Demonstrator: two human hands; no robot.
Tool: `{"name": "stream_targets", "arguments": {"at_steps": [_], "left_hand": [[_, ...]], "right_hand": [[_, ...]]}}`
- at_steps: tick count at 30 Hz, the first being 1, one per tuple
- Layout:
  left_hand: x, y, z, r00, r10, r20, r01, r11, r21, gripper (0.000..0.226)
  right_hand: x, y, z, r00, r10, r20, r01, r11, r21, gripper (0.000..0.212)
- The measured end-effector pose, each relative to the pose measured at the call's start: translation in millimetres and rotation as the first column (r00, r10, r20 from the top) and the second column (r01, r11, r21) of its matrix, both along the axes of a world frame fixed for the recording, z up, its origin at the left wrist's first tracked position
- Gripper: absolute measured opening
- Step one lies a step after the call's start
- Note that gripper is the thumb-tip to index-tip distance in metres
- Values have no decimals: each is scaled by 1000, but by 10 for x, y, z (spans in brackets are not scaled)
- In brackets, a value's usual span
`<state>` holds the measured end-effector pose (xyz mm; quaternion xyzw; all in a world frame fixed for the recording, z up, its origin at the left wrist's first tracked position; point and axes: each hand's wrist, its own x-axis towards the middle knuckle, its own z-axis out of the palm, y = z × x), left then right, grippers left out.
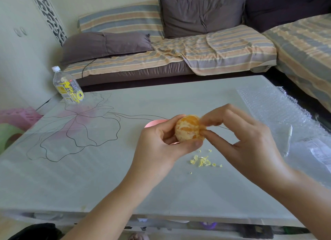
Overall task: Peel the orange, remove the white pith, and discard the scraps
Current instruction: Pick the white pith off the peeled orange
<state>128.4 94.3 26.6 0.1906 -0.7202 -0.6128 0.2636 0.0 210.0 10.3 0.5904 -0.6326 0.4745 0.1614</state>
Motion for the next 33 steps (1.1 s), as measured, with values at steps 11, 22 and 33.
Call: {"name": "stream_targets", "arguments": {"at_steps": [11, 22, 33], "left_hand": [[8, -8, -2, 997, 69, 39, -65, 993, -102, 46], [43, 39, -1, 988, 135, 80, -110, 959, -260, 54], [16, 10, -11, 999, 27, 35, -25, 999, -43, 48]], "right_hand": [[-53, -14, 6, 990, -72, -118, 65, 996, -60, 8], [-101, -7, 66, 966, 14, -257, 6, 997, 78, 4], [-79, 55, 64, 1000, -18, -17, 19, 998, 65, 3]]}}
